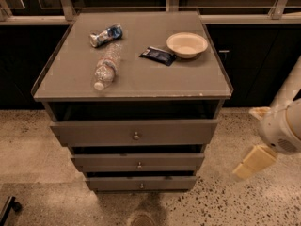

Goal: Open middle drawer

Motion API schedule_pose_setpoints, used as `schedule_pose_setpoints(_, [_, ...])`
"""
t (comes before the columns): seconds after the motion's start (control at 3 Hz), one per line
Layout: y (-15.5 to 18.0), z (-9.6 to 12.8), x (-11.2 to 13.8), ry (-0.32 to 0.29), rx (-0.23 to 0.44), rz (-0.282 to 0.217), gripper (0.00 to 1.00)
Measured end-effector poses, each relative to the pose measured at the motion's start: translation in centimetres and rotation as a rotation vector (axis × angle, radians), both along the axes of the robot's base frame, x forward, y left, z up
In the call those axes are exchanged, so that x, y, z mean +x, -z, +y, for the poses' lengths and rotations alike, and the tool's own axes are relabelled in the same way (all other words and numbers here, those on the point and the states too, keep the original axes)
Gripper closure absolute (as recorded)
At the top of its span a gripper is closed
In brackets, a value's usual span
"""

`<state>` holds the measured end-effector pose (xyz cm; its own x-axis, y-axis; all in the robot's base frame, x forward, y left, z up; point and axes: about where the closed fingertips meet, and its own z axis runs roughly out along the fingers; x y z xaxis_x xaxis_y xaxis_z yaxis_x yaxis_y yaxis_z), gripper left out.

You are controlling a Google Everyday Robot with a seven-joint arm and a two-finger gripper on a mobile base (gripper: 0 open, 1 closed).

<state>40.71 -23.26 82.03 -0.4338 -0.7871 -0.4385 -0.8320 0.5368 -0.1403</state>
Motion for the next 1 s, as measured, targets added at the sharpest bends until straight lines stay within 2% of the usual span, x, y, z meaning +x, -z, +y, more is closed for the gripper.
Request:
schedule_pose_setpoints(0.33, [0.0,0.0,0.0,-0.001,-0.001,-0.001,0.00])
schedule_pose_setpoints(0.67, [4.6,-0.7,-0.5,0.083,0.057,0.079,0.00])
schedule_pose_setpoints(1.0, [10.6,-1.0,-1.4,0.159,0.107,0.133,0.00])
